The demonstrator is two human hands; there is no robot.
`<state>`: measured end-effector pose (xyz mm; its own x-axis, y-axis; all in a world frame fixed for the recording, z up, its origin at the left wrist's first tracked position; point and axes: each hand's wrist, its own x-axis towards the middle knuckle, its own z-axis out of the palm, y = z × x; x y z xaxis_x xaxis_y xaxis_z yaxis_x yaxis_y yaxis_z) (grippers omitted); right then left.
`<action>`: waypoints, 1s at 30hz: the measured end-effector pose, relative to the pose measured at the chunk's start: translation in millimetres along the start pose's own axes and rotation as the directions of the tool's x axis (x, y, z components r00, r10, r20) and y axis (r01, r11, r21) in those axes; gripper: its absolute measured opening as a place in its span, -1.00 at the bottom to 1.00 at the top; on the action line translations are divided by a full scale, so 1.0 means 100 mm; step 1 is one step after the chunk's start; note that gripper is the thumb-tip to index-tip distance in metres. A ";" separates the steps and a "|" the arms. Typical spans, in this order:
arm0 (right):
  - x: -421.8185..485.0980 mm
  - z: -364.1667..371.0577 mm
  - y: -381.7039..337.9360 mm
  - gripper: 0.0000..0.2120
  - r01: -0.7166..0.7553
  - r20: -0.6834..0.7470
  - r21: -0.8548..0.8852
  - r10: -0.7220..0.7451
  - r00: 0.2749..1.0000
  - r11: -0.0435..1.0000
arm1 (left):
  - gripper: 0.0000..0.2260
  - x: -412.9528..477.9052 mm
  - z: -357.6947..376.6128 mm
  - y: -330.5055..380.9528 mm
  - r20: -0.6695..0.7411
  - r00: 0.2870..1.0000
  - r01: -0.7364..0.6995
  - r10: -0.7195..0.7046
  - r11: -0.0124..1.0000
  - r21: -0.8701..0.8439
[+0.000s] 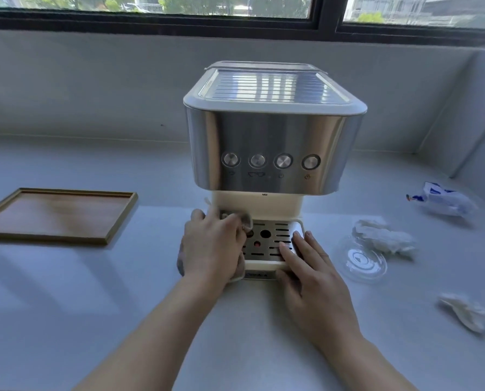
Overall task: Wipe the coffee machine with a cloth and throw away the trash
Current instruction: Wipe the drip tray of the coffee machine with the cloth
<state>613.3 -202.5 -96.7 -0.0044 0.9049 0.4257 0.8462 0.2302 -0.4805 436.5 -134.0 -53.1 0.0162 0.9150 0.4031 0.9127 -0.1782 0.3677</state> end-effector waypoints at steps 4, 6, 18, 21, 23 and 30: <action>0.02 -0.04 0.00 -0.50 0.007 0.009 0.044 -0.007 1.000 0.999 | -0.82 -0.10 0.14 0.31 -0.034 0.940 -0.335 0.340 0.937 0.100; 0.02 -0.07 0.01 -0.40 -0.028 0.018 0.096 0.027 0.999 0.995 | -0.83 -0.11 0.16 0.37 -0.058 0.941 -0.332 0.334 0.942 0.043; 0.00 -0.09 -0.01 -0.19 -0.067 0.085 0.123 0.056 0.995 0.990 | -0.68 -0.39 -0.07 -0.60 -0.062 0.998 -0.029 0.023 0.996 -0.086; 0.00 -0.09 -0.02 -0.18 -0.067 0.084 0.125 0.057 0.995 0.990 | -0.66 -0.48 -0.08 -0.49 -0.127 0.992 0.001 0.003 1.000 0.025; 0.00 -0.09 -0.03 -0.18 -0.067 0.078 0.130 0.057 0.995 0.989 | -0.78 -0.62 -0.10 -0.42 -0.167 0.986 0.021 -0.007 0.996 0.084; -0.05 -0.17 -0.07 -0.30 -0.065 -0.084 0.241 0.087 0.993 0.968 | -0.79 -0.96 -0.06 -0.02 -0.107 0.993 -0.029 0.056 0.969 0.244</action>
<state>615.9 -214.8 -82.7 0.1142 0.8881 0.4451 0.6912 0.2508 -0.6777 430.2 -223.2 -87.6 0.0239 0.8597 0.5103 0.9840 -0.1105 0.1400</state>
